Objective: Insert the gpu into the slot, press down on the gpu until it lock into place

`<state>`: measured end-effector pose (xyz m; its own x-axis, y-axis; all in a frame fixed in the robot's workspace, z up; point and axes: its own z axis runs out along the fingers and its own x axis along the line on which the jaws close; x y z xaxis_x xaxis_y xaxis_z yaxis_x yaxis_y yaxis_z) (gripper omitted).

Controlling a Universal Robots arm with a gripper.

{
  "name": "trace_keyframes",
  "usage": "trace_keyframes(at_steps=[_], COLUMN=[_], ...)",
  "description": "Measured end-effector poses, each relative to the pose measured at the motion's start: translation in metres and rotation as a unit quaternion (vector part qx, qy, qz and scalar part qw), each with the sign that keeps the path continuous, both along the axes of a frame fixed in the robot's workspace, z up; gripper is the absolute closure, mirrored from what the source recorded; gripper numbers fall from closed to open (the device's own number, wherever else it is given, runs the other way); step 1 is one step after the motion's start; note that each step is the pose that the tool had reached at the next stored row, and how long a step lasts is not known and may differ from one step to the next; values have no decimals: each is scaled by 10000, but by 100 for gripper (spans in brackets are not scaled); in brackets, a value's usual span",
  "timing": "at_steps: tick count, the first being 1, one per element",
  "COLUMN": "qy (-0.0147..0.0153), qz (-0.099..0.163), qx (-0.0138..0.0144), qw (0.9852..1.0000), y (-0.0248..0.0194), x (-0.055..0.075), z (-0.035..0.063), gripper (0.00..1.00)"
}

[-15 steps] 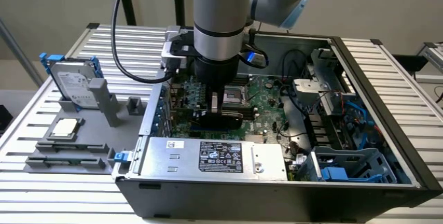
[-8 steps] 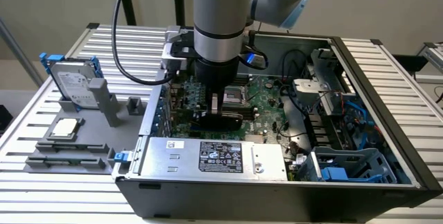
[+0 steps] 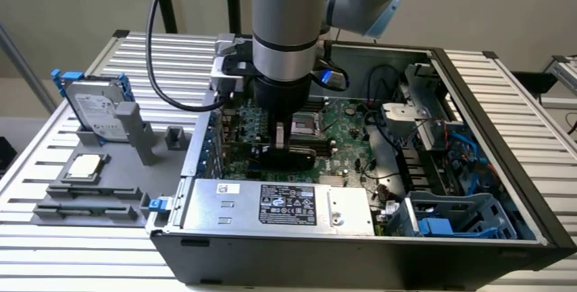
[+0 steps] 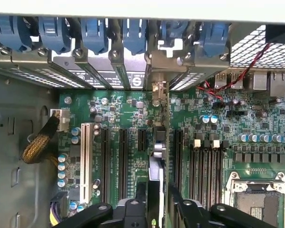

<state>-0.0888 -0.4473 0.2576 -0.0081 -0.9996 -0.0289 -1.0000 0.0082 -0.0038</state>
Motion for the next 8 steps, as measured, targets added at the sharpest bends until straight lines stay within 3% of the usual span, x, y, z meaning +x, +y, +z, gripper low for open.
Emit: trace_keyframes(at_steps=[4,8], qy=[1,1], qz=[2,11], qx=[-2,-2], qw=[10000,10000], y=[1,12], x=[0,-17], z=[180,253], gripper=[66,69])
